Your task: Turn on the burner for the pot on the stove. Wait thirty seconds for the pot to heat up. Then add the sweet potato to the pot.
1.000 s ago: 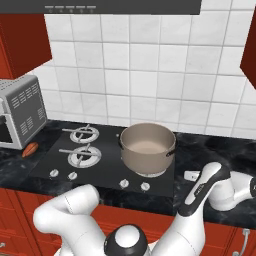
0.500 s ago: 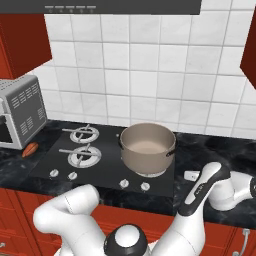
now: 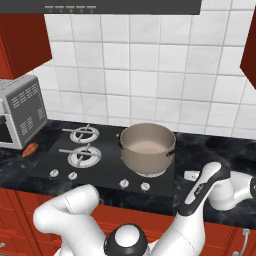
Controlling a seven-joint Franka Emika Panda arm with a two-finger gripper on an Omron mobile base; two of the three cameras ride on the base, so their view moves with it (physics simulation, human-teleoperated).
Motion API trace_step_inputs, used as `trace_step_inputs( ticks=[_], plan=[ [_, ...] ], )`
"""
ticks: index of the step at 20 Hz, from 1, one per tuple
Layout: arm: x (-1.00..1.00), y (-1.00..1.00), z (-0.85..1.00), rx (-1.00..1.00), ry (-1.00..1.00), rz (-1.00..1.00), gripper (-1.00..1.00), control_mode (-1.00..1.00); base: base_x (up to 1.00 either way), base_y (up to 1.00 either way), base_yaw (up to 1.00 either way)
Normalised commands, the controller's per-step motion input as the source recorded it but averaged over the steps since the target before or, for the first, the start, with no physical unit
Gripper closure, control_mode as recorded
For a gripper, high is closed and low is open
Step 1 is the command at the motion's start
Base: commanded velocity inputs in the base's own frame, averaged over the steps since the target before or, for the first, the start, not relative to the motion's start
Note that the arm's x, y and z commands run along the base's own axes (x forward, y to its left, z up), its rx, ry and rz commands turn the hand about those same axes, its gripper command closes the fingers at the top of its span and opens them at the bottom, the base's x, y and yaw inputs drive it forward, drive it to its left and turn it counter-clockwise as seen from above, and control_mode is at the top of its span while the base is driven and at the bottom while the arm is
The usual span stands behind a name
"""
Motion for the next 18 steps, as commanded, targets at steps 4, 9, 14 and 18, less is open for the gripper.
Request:
trace_step_inputs(
  ticks=[4,9,14,18],
  plan=[
    [0.00,0.00,0.00,0.00,0.00,0.00,1.00,-1.00,0.00,0.00,0.00],
    [0.00,0.00,0.00,0.00,0.00,0.00,1.00,-1.00,0.00,0.00,0.00],
    [0.00,0.00,0.00,0.00,0.00,0.00,1.00,-1.00,0.00,0.00,0.00],
    [0.00,0.00,0.00,0.00,0.00,0.00,1.00,-1.00,0.00,0.00,0.00]
  ],
)
